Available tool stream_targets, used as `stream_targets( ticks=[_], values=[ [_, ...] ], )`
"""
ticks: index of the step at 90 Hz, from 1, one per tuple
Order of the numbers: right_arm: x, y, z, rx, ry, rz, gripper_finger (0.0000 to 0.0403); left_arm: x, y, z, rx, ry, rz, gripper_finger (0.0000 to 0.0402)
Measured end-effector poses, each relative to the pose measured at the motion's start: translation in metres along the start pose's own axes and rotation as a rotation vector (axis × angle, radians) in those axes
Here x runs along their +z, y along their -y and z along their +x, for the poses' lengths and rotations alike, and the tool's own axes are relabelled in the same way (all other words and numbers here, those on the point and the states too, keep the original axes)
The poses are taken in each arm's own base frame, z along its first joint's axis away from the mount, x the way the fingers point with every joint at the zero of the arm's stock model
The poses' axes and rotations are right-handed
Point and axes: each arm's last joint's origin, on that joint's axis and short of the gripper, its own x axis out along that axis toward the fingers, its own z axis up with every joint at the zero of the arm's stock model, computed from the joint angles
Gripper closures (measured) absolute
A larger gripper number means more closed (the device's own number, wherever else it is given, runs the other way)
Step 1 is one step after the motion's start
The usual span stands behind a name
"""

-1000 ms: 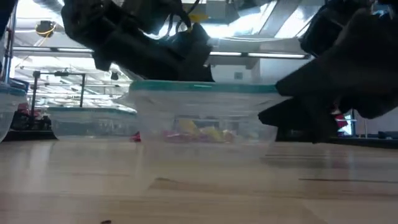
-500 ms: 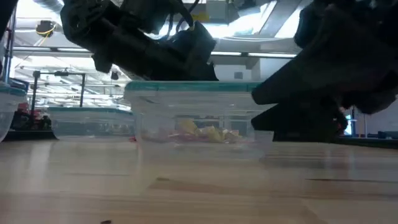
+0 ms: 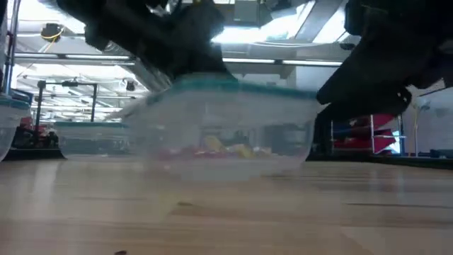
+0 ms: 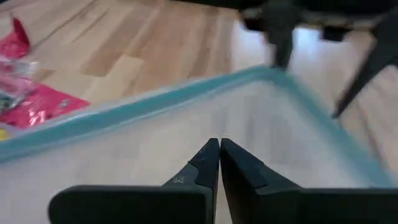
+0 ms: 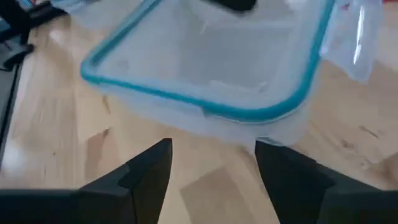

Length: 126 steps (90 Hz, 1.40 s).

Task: Sort candy
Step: Open the right transparent bin

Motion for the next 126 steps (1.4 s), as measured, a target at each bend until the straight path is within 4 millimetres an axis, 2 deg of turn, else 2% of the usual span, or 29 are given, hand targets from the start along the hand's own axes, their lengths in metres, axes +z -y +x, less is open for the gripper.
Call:
stream_targets(
  ticks=[14,32,45,61,76,99,126],
  values=[
    [-0.016,-0.003,0.009,0.027,-0.032,-0.007,0.0182,-0.010,-0.005,0.004,0.054,-0.072,0.016,0.0402],
    [-0.034,-0.002,0.032,-0.019,0.055,0.011,0.0182,-0.023,-0.005,0.015,0.070,-0.091,-0.003,0.0402],
    [-0.027,-0.002,0.041,-0.002,0.125,0.091,0.0182,-0.032,-0.004,0.021,0.080,-0.112,0.004,0.0402],
    [-0.023,-0.006,0.040,0.018,0.177,0.023,0.0182,-0.040,-0.002,0.027,0.084,-0.117,0.025,0.0402],
    [-0.027,-0.005,0.045,0.008,0.196,0.048,0.0182,-0.046,0.000,0.034,0.085,-0.096,0.012,0.0402],
    [-0.037,-0.009,0.059,0.053,0.319,0.045,0.0182,-0.053,0.001,0.043,0.081,-0.058,-0.010,0.0402],
    [-0.040,-0.012,0.056,0.042,0.345,0.027,0.0182,-0.058,0.003,0.049,0.077,-0.016,-0.014,0.0402]
  ],
)
